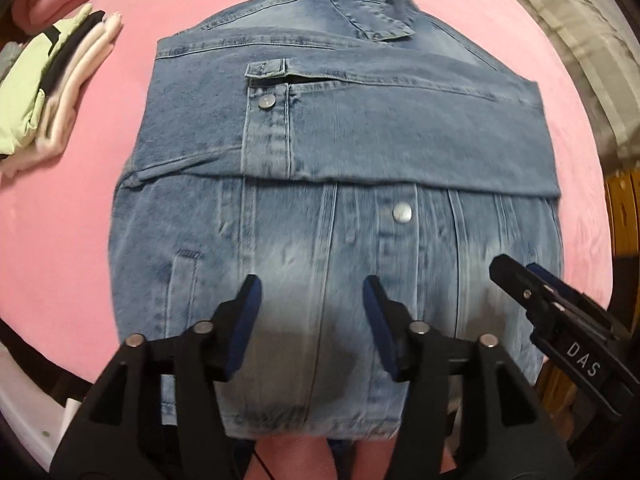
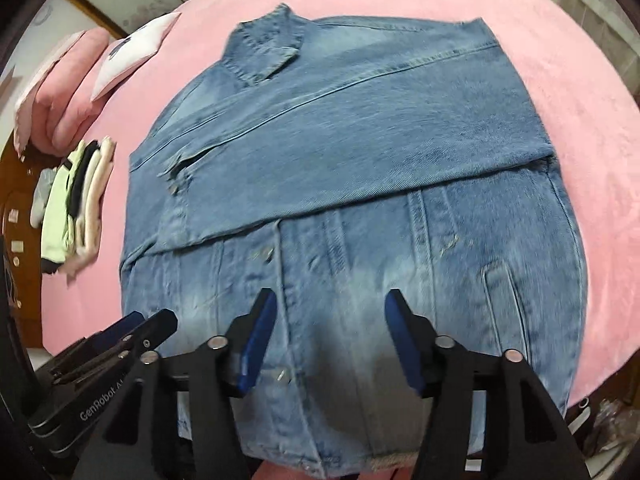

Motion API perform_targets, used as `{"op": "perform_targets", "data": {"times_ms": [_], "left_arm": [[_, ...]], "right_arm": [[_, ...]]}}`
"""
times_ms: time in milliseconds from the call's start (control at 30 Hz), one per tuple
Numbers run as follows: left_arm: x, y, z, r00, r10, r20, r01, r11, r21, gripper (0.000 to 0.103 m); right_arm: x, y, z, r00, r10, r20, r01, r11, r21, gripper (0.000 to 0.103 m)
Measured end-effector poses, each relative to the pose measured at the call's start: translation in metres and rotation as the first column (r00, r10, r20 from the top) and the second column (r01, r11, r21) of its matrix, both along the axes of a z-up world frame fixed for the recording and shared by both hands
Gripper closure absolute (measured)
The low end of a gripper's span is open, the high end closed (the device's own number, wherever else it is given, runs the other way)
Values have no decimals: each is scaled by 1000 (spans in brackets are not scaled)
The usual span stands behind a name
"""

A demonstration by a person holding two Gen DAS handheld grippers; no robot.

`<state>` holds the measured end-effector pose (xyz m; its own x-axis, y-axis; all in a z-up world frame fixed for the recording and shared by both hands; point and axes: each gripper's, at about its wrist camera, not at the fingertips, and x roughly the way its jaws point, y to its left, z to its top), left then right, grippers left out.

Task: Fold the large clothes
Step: 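Smooth the folded jacket with both tools and pull back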

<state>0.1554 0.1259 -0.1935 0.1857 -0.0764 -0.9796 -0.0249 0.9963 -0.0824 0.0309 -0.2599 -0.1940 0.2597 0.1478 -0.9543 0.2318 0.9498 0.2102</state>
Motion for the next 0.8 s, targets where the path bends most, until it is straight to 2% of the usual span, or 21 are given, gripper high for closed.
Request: {"op": "perform_targets", "data": {"times_ms": [67,267,367,567,667,800], "left_arm": [[-12,6,5,1000,-21,3,21,1000,-5,49],[-48,22,9,1000,-21,13,21,999,26,48],[-66,26,8,999,-5,48,4,1000,21,48],[-114,29,3,994,18,108,-23,999,44,48],[-139,30,0,991,48,123,-54,998,43,48],[-176,42,-11,984,109,140,-111,994,6,44]], "right_arm": [[-17,3,13,1000,-1,24,1,1000,4,36],[-54,10,25,995,-45,87,42,998,37,33],[-66,13,19,993,-56,105,49,997,66,26],[-96,9,2,994,-67,86,62,997,54,24],[-119,4,-4,993,-77,92,74,997,38,19],[-153,-8,-13,993,-67,93,69,997,-17,19]]}}
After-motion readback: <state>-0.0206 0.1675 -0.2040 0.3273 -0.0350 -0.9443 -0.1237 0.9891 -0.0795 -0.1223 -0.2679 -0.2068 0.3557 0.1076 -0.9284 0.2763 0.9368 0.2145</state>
